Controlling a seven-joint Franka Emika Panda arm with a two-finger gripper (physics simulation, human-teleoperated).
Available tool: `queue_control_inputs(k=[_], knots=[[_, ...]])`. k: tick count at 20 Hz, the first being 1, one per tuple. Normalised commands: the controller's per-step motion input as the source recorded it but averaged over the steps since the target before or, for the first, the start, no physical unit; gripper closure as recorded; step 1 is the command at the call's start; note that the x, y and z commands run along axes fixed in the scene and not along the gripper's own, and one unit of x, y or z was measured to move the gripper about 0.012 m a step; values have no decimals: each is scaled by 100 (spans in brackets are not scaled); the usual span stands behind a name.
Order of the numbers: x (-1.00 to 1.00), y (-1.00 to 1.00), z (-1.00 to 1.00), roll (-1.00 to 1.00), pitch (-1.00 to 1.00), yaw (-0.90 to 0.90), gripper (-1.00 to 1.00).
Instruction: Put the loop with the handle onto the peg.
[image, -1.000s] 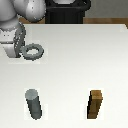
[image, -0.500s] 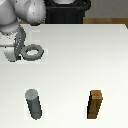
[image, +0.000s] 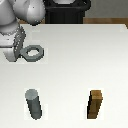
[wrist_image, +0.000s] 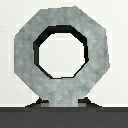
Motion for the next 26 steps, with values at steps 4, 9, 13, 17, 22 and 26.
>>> queue_control_inputs(k=[4,9,13,17,22,26], knots=[[0,0,25,0,0,0,100],[0,0,80,0,0,0,100],[0,0,100,0,0,0,100],[25,0,50,0,0,0,100],[100,0,0,0,0,0,100],[100,0,0,0,0,0,100]])
